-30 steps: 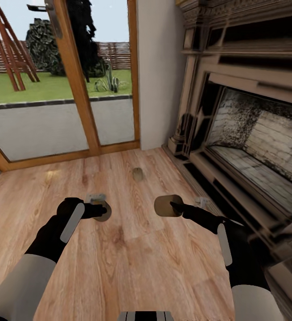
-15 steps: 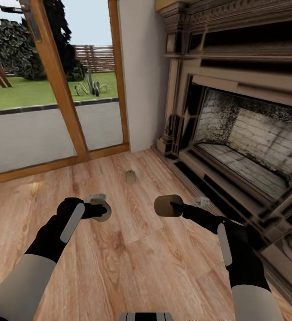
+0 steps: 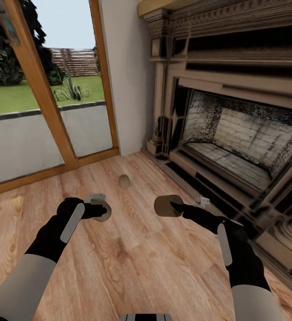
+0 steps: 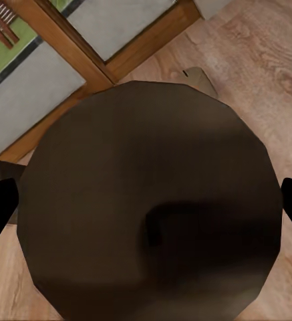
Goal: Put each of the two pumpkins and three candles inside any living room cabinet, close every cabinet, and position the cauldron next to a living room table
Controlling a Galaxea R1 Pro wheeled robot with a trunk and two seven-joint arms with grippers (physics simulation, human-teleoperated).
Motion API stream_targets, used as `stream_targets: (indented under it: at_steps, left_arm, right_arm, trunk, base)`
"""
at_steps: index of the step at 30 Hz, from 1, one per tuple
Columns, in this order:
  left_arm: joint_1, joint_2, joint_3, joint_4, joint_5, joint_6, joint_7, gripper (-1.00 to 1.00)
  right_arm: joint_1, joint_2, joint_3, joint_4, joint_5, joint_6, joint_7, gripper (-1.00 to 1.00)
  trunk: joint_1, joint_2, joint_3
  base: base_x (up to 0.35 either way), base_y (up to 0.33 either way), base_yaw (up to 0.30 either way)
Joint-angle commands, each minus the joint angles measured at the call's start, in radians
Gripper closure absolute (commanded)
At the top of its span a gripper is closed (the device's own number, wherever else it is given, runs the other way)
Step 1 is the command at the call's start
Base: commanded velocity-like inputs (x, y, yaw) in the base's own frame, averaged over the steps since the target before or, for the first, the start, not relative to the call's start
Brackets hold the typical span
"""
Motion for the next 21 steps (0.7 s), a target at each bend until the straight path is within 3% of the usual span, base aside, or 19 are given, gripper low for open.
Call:
stream_targets:
  at_steps: [1, 6, 13, 21]
  left_arm:
    - [0.000, 0.000, 0.000, 0.000, 0.000, 0.000, 0.000, 1.00]
    - [0.000, 0.000, 0.000, 0.001, 0.000, 0.000, 0.000, 1.00]
    - [0.000, 0.000, 0.000, 0.001, 0.000, 0.000, 0.000, 1.00]
    - [0.000, -0.004, 0.000, 0.017, 0.000, 0.000, 0.000, 1.00]
  right_arm:
    - [0.000, 0.000, 0.000, 0.000, -0.001, 0.000, 0.000, 1.00]
    - [0.000, 0.000, 0.000, 0.000, -0.001, 0.000, 0.001, 1.00]
    - [0.000, 0.000, -0.001, 0.000, -0.001, 0.000, 0.001, 1.00]
    - [0.000, 0.000, -0.001, 0.001, -0.004, 0.000, 0.004, 1.00]
  trunk:
    - [0.000, 0.000, 0.001]
    - [0.000, 0.000, 0.002]
    - [0.000, 0.000, 0.007]
    - [0.000, 0.000, 0.012]
  base:
    - [0.078, 0.272, -0.210]
    - [0.078, 0.260, -0.092]
    - [0.078, 0.241, -0.249]
    - [0.015, 0.036, -0.270]
